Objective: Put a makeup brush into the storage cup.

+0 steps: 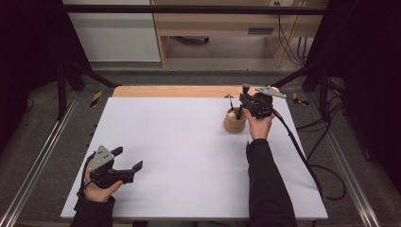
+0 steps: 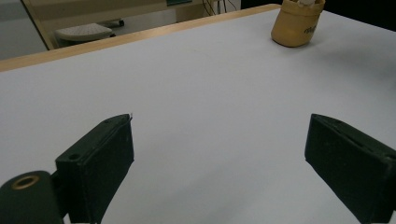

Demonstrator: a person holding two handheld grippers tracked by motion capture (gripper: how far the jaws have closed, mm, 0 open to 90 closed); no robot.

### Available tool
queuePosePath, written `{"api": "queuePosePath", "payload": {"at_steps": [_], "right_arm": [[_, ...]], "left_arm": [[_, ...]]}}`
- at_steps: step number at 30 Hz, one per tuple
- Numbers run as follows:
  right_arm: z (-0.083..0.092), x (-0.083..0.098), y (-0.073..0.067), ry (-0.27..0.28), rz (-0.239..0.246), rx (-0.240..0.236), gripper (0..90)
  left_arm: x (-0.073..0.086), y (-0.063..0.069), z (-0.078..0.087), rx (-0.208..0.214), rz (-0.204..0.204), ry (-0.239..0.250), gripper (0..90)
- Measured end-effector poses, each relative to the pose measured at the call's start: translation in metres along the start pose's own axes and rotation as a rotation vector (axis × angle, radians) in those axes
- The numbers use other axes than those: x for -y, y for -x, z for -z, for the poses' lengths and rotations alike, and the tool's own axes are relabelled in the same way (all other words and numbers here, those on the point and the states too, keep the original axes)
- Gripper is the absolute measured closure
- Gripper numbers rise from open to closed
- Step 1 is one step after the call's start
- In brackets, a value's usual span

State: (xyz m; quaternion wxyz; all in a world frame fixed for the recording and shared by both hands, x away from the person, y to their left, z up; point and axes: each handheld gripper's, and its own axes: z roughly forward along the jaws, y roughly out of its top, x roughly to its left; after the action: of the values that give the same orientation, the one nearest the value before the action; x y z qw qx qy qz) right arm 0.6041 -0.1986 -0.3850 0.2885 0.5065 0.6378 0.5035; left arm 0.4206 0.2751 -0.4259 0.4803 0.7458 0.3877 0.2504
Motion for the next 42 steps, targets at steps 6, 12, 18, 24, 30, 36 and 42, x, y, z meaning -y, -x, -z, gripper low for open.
{"api": "queuePosePath", "payload": {"at_steps": [6, 12, 18, 24, 30, 36, 42], "right_arm": [[-0.005, 0.008, 0.001, -0.022, -0.010, 0.005, 77.3], [-0.009, 0.013, 0.002, -0.048, -0.012, 0.006, 77.3], [-0.010, 0.019, 0.005, -0.064, -0.021, 0.014, 77.2], [-0.012, 0.023, 0.007, -0.085, -0.025, 0.015, 77.2], [-0.013, 0.025, 0.007, -0.110, -0.026, 0.017, 77.0], [-0.010, 0.024, 0.006, -0.126, -0.030, 0.012, 73.3], [-0.002, 0.022, 0.005, -0.126, -0.033, -0.010, 65.6]], "left_arm": [[0.000, 0.000, 0.000, -0.001, 0.000, 0.001, 7.4], [0.000, 0.000, 0.000, 0.000, 0.000, 0.000, 7.4], [0.000, 0.000, 0.000, 0.000, -0.001, -0.001, 7.4], [0.000, 0.000, 0.000, -0.001, -0.004, -0.004, 7.4], [0.000, 0.000, 0.000, -0.001, -0.002, -0.003, 7.4], [0.000, 0.000, 0.000, -0.001, -0.002, -0.004, 7.4], [0.000, 0.000, -0.001, 0.000, -0.003, -0.003, 7.4]]}}
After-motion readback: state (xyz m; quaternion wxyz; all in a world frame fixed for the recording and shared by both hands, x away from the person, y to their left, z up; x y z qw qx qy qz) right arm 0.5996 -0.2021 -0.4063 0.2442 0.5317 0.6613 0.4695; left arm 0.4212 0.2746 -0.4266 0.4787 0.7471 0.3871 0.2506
